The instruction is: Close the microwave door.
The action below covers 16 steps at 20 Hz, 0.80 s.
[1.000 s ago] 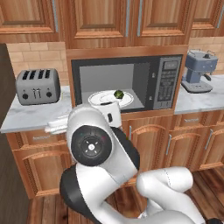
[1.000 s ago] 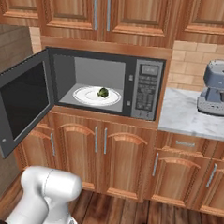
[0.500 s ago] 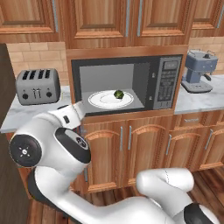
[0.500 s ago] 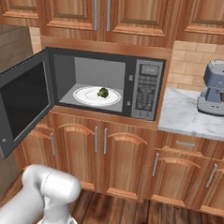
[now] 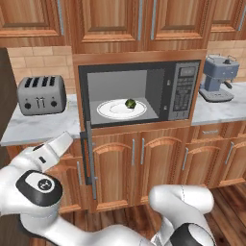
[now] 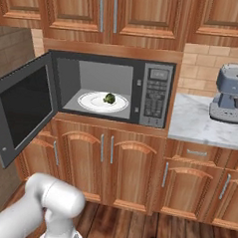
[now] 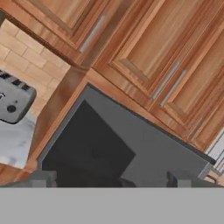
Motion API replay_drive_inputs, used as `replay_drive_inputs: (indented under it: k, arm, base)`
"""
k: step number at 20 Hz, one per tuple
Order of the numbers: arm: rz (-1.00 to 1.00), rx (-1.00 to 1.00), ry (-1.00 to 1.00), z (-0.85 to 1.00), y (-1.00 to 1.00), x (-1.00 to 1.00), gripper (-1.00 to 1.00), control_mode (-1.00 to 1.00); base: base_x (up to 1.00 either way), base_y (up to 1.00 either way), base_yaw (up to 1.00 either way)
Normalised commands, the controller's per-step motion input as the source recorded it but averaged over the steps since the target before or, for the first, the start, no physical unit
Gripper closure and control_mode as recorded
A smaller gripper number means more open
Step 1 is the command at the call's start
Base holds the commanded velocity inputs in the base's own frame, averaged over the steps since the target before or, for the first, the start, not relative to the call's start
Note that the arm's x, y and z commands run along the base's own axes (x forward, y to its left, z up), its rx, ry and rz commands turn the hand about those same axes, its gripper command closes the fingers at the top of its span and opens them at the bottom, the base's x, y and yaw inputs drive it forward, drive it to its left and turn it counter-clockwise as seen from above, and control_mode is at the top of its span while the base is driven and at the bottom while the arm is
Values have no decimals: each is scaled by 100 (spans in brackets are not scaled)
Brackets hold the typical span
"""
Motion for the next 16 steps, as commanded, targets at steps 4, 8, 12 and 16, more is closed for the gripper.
replay_drive_inputs:
  k: [4, 8, 12, 16]
  arm:
    - [-28, -22, -16, -31, -27, 38, -100, -100]
    - [-33, -13, -12, -41, -61, 29, -100, -100]
    - [-35, -7, -14, -38, -69, 18, -100, -100]
    - [-30, -1, -10, -7, -77, 0, -100, -100]
  base:
    - [0, 0, 0]
    - [0, 0, 0]
    - [0, 0, 0]
    - [0, 0, 0]
